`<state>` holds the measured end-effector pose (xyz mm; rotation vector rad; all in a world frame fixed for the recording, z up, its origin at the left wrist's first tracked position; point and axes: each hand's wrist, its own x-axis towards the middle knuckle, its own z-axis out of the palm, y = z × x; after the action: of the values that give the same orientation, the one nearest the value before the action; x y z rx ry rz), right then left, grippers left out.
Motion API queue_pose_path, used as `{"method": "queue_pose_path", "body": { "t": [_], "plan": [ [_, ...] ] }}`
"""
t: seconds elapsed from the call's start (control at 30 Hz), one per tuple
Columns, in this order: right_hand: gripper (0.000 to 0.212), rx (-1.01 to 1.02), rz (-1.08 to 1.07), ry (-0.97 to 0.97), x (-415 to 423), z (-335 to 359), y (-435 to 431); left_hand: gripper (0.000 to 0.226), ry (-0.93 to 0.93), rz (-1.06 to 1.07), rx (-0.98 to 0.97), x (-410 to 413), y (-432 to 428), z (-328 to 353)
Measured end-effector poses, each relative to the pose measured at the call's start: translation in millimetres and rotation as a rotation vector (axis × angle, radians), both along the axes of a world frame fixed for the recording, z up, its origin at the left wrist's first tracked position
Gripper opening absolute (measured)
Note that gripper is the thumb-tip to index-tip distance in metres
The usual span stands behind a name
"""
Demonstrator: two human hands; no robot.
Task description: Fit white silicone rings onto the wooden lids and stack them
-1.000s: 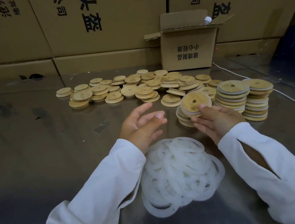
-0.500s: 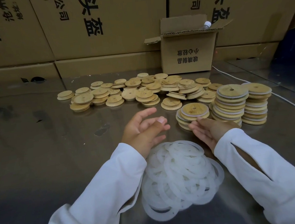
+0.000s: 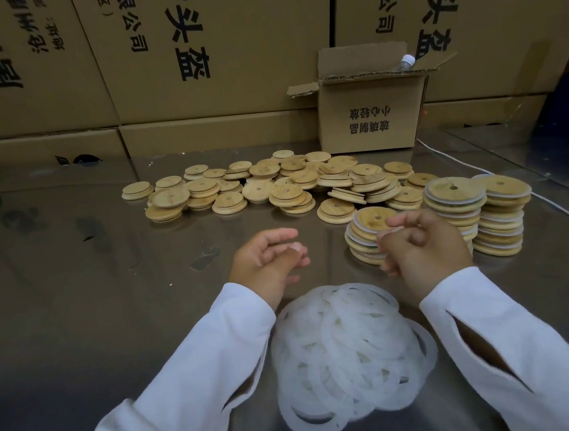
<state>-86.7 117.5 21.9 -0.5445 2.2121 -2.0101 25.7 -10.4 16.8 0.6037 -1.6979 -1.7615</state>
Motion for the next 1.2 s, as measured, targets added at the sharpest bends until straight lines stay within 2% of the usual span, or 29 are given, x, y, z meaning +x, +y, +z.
{"method": "queue_pose_path", "body": {
  "t": [0.1,0.2,0.27,0.37,0.5,0.63,0.7,0.77,0.87,0.93,1.03,1.13,1.2],
  "plan": [
    [0.024,0.146,0.065,0.257,10.4,-5.1,-2.2,0.019,-0.061,0.075,0.026,-7.0,-16.0,6.0],
    [0.027,0.245,0.141,0.393,17.3,-12.5,-5.6,0.015,-0.136,0.094,-0.03,-30.1,-40.7,11.7],
    [0.028,0.257,0.166,0.412,18.4,-16.0,-6.2,0.012,-0.201,0.14,-0.064,-52.7,-62.6,11.6],
    [0.028,0.243,0.172,0.404,14.9,-18.3,-5.8,0.021,-0.373,0.238,-0.095,-89.6,-94.0,9.8],
    [0.028,0.241,0.206,0.412,10.5,-19.2,-5.3,0.017,-0.581,0.288,-0.15,-129.9,-109.6,15.7],
    [0.024,0.268,0.243,0.427,10.0,-18.2,-3.4,0.046,-0.659,0.243,-0.288,-154.2,-114.9,11.3],
    [0.023,0.258,0.248,0.445,9.9,-16.2,-3.0,0.051,-0.707,0.236,-0.34,-159.3,-115.7,7.1],
    [0.023,0.243,0.247,0.474,9.9,-14.7,-2.7,0.057,-0.709,0.267,-0.309,-162.0,-116.6,7.3],
    [0.023,0.247,0.247,0.479,9.2,-13.7,-2.1,0.077,-0.785,0.285,-0.239,-157.4,-112.9,14.6],
    [0.023,0.253,0.238,0.451,7.0,-13.4,-1.5,0.072,-0.708,0.253,-0.171,-150.4,-111.1,18.0],
    [0.021,0.291,0.268,0.405,1.6,-13.4,0.1,0.046,-0.386,0.19,-0.064,-127.3,-100.8,20.2],
    [0.012,0.401,0.305,0.418,-1.8,-14.0,0.8,0.038,-0.045,0.116,0.22,-93.1,-73.9,28.6],
    [0.009,0.46,0.305,0.426,-3.0,-11.8,1.5,0.037,0.114,0.032,0.438,-65.6,-51.7,34.4]
  ]
}}
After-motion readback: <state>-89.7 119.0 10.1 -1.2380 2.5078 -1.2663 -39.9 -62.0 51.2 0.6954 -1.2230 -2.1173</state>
